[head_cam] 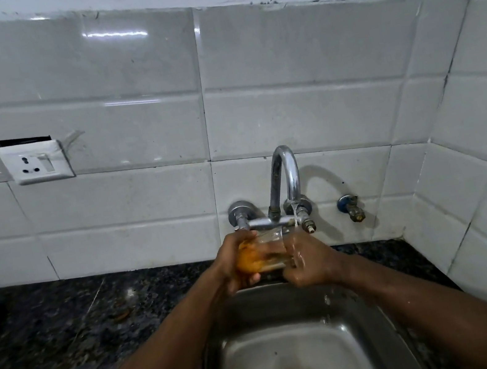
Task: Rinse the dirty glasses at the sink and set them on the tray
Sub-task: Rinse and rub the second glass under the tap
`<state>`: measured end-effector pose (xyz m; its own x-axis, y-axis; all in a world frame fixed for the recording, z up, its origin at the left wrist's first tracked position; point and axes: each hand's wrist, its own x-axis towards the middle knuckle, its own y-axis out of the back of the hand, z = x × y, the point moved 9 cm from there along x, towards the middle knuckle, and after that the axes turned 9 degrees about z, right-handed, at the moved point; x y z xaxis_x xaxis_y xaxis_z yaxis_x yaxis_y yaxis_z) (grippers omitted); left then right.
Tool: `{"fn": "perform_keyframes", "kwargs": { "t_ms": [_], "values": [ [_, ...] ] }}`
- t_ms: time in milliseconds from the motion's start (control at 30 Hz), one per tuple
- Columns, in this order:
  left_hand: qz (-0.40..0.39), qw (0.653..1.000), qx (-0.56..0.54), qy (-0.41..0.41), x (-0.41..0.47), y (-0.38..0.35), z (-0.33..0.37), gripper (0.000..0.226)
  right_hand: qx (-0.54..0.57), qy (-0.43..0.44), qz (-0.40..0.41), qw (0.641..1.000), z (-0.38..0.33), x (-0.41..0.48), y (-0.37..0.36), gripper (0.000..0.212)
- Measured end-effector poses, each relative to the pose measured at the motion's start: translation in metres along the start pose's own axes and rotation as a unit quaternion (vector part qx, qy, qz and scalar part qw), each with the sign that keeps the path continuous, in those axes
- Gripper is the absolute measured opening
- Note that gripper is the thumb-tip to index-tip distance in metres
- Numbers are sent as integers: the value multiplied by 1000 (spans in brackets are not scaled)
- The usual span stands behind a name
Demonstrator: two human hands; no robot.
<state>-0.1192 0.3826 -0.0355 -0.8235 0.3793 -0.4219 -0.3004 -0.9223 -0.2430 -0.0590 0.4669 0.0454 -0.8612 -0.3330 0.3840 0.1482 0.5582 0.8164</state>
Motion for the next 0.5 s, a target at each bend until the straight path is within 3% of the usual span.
{"fn": "perform_keyframes", "kwargs": {
  "t_ms": [100,167,200,267,367,433,500],
  "values": [
    [54,995,79,-37,-1,8,10,39,-163,59,-102,979,1,-8,-22,73],
    [68,989,124,-41,-1,10,12,34,-120,69,-102,985,-4,-13,-30,75],
    [56,990,123,-42,0,8,11,36,-43,46,-108,992,-5,-15,-34,72],
    [40,990,98,-92,2,4,16,35,39,-9,-96,995,-3,-12,-29,55],
    [87,976,105,-170,1,9,22,23,7,-35,-84,996,2,-13,-28,34],
    [105,981,135,-92,4,11,11,25,-91,30,-91,991,1,-13,-31,29],
    [89,984,157,-11,5,10,-2,27,-195,0,-109,975,26,-16,-34,29]
  ]
}}
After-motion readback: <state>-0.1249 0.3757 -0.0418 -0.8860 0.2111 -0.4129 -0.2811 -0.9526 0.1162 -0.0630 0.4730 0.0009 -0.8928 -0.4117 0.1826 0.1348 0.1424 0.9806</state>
